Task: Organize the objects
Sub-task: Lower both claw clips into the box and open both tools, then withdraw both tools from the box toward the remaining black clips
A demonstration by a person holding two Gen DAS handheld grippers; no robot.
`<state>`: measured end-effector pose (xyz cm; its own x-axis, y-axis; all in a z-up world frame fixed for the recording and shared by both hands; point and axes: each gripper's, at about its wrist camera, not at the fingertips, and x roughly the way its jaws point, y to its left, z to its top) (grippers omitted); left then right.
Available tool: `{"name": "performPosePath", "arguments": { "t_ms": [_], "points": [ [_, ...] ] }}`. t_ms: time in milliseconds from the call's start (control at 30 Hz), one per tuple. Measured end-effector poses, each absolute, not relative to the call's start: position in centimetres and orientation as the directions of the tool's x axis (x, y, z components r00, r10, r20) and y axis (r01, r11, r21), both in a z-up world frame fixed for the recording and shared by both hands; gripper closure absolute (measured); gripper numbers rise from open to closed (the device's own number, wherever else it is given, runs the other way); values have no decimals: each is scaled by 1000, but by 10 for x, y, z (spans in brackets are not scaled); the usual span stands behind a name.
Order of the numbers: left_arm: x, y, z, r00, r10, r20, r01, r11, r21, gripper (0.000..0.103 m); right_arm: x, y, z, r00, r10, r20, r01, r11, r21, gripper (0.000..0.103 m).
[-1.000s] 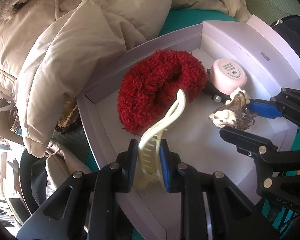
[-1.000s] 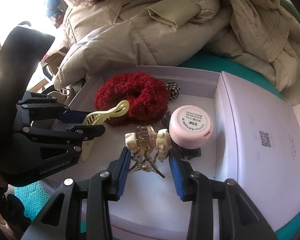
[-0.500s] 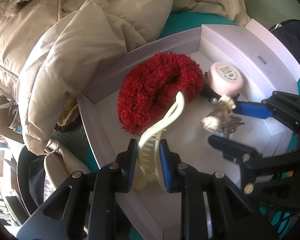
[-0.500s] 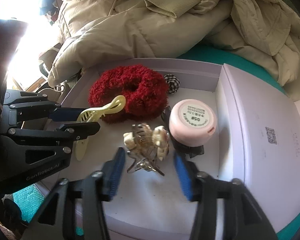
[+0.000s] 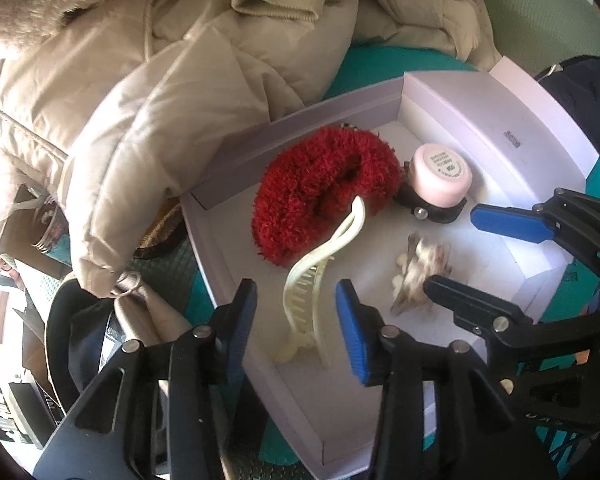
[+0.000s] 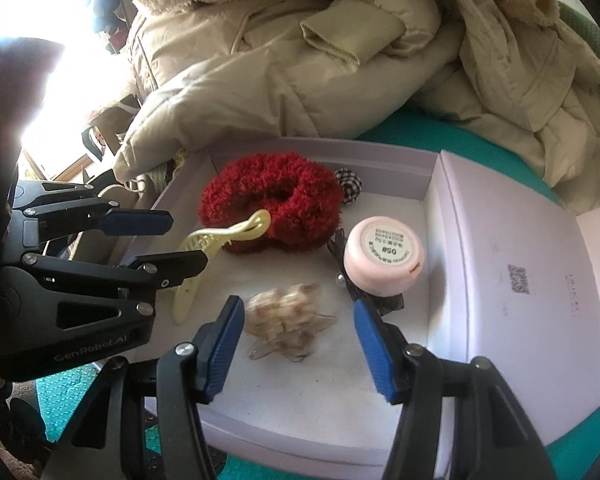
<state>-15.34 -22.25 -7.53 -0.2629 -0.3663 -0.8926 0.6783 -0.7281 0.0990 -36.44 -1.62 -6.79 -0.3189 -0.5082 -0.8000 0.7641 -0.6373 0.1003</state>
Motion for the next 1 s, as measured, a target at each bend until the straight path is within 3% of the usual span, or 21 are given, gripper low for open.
{"name": "performPosePath", "arguments": {
  "t_ms": [1000],
  "points": [
    [-77, -160, 75, -414, -485, -770, 717, -695, 52, 63, -291, 37, 50, -494, -558, -667, 744, -668, 8, 45]
  ]
}}
